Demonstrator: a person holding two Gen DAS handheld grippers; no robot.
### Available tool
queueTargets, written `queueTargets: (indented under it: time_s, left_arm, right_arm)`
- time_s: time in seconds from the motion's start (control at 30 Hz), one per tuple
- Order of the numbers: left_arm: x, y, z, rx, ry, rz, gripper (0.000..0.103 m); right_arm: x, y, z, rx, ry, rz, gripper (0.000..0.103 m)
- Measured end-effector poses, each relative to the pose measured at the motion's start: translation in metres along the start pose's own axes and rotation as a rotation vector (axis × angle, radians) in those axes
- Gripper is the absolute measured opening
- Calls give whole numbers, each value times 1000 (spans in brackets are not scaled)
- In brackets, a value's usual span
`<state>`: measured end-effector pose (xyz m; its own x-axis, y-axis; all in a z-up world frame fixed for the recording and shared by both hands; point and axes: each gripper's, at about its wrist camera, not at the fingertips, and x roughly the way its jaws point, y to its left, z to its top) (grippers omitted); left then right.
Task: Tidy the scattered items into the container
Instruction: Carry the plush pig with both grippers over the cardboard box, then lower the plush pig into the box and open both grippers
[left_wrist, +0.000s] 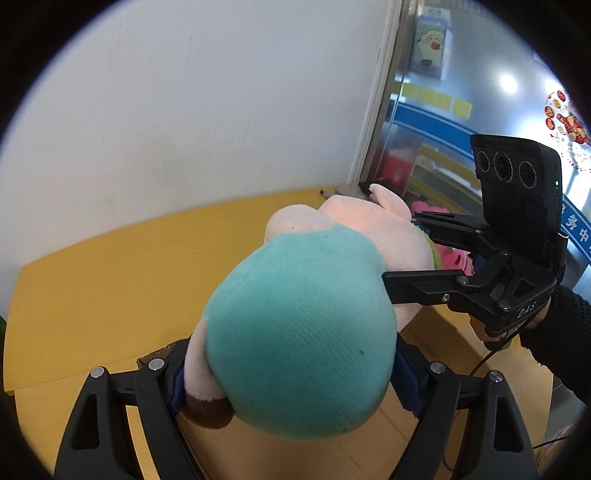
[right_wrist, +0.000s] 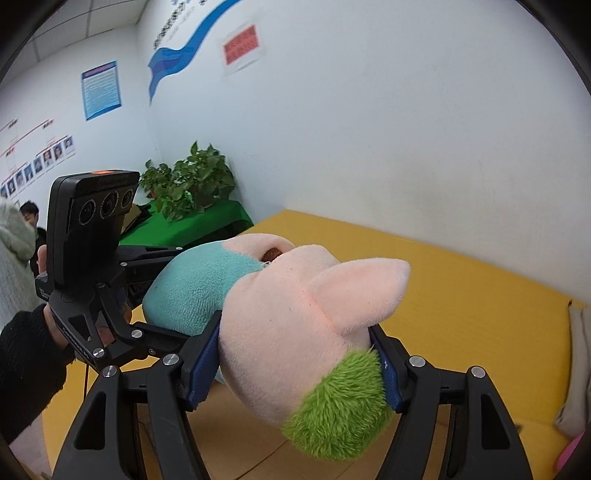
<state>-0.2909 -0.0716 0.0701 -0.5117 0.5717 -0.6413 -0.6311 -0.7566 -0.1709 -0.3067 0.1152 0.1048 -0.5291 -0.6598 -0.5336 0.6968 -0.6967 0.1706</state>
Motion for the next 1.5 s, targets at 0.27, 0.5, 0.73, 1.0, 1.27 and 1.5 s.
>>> queueTargets:
  time_s: [0.27,0.5,0.73,1.0,1.27,1.5]
  left_arm:
    - [40,32,-22,-44,107,3,84]
    - [77,45,-42,-77,216,41,84]
    - [107,64,-52,-134,297,128,84]
    - [114,72,-62,-171,355,243,82]
    - [107,74,-65,-206,354,239,82]
    - [51,73,-74,-294,238,180,82]
  right_arm:
    - [56,-30,-36,179,-5,34,74]
    - [94,-39,-76,281,35,9,74]
    - [121,-39,-98,282,56,-69,74]
    - [138,-39,-113,254,86,-76,73]
    - [145,-38,-110,253,92,-62,80]
    - [113,-42,-101,283,57,-50,93]
